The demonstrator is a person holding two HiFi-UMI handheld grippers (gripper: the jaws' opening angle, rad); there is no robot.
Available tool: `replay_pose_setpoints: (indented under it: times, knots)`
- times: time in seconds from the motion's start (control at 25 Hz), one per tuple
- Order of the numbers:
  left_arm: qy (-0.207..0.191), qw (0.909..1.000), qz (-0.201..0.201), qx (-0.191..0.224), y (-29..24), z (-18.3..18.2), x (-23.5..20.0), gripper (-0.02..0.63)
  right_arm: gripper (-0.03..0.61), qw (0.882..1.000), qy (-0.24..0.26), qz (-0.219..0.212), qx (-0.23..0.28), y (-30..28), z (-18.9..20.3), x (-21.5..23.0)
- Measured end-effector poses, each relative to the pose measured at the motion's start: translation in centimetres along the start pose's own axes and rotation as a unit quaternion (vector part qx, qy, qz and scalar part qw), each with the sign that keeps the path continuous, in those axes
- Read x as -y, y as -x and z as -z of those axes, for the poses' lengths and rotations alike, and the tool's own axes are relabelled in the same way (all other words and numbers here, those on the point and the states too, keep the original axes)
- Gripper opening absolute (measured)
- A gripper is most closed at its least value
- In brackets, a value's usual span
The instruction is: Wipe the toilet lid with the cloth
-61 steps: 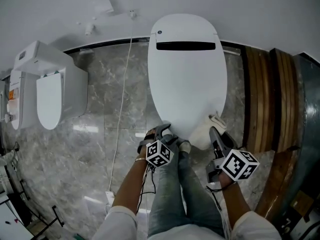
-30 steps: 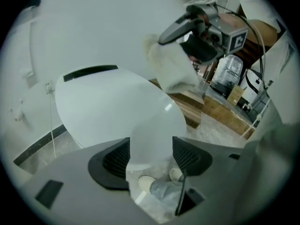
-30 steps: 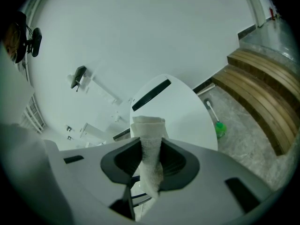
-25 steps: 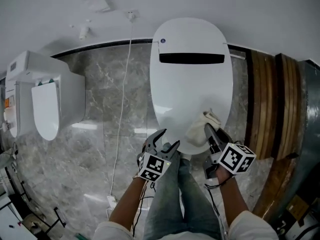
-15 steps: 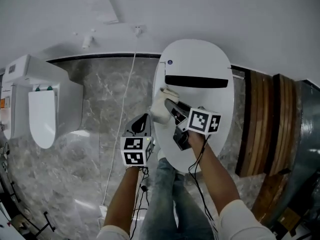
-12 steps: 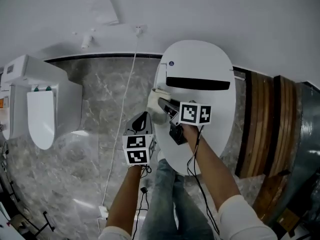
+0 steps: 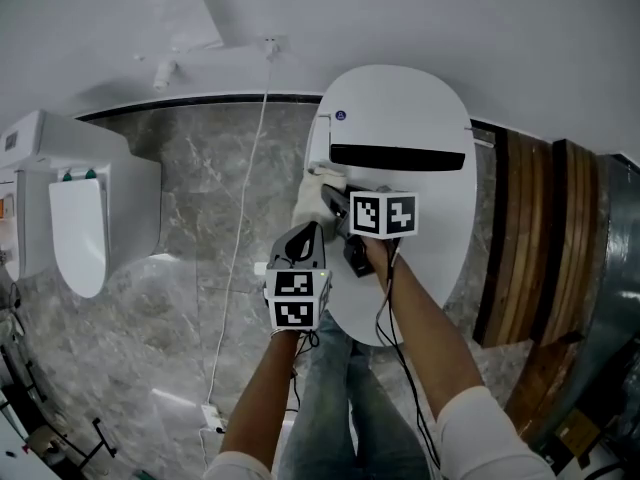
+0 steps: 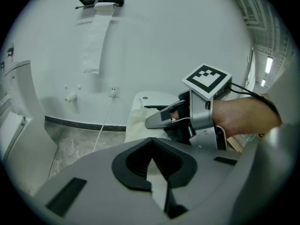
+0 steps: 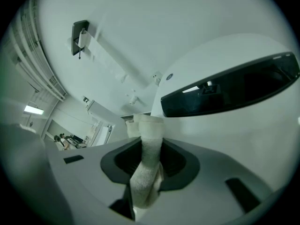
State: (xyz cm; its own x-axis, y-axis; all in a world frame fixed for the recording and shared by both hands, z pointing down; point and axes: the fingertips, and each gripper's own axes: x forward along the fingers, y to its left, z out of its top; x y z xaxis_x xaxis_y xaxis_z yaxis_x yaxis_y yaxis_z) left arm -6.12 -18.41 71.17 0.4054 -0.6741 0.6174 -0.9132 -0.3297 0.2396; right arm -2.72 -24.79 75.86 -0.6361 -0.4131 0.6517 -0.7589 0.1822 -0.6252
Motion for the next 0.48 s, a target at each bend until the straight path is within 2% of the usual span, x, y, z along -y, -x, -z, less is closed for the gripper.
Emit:
replay_pose_setpoints:
  times: [0.28,0.48]
  knots:
    - [-0.006,0.9999,0.011,-0.002,-1.2,-0.4,2.1,0.014,0.100,0.999,-0.017,0.026,0.017,3.8,-0.9,4.4]
    - [-0.010,0.9997,0.020,-0.007,-1.8,-0.2,3.8,0.014,0.100,0.997,-0.021,0.066,0.029,8.6,-1.6,9.6]
